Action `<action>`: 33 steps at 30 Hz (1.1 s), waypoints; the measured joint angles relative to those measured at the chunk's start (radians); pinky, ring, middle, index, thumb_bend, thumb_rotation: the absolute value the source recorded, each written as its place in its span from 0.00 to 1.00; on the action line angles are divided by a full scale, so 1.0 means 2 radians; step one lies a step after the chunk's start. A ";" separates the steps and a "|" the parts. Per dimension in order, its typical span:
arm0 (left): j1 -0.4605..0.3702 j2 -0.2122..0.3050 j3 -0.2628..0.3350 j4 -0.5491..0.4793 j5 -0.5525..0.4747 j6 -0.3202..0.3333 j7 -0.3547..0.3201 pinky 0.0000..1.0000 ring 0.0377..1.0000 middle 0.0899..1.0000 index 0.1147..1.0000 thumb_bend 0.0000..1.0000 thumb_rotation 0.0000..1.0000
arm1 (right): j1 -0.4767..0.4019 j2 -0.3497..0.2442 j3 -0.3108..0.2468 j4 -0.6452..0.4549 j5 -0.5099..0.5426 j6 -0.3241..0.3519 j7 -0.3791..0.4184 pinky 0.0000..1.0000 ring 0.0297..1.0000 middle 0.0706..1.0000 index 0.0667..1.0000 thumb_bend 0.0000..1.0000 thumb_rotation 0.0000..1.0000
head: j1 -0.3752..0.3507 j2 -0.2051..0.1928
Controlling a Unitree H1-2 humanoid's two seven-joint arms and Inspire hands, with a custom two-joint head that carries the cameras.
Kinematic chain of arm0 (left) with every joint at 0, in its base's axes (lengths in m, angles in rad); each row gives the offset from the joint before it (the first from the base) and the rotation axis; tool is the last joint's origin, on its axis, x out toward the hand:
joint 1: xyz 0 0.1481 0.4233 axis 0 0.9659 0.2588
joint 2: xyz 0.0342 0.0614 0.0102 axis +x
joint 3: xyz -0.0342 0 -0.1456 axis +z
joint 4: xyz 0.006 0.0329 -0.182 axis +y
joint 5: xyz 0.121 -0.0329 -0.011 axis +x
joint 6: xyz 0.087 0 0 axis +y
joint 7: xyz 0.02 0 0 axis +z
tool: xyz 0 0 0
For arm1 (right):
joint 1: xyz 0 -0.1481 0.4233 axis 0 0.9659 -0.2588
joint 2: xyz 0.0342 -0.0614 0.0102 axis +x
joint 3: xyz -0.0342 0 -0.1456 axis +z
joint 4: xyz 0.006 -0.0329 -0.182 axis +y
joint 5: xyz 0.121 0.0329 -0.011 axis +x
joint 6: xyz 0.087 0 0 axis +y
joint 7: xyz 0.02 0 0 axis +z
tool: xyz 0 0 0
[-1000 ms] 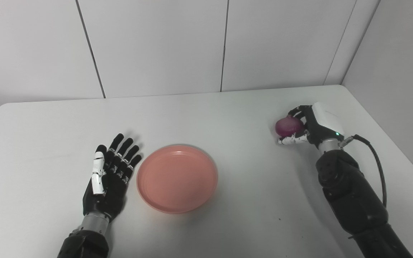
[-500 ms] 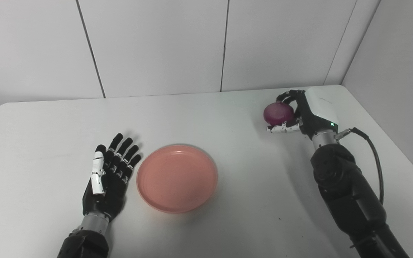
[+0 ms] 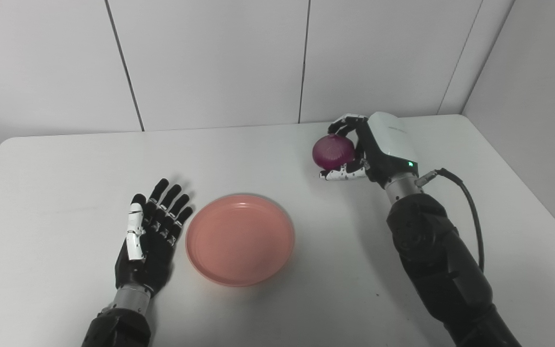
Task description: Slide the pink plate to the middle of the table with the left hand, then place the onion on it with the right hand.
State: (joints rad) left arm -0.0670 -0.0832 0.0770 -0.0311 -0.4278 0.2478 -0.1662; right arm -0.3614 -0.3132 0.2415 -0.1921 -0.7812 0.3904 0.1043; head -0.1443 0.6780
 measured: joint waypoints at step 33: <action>0.004 -0.020 -0.026 -0.013 0.030 0.002 0.038 0.91 0.90 0.91 0.89 0.42 1.00 | -0.010 0.078 0.103 0.042 -0.029 -0.066 0.014 0.19 0.25 0.35 0.57 0.52 0.08 | 0.069 0.004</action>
State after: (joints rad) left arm -0.0587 -0.1227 0.0241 -0.0573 -0.3687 0.2526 -0.0896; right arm -0.3806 -0.1572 0.4478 -0.1088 -0.8391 0.2586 0.1320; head -0.0061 0.6857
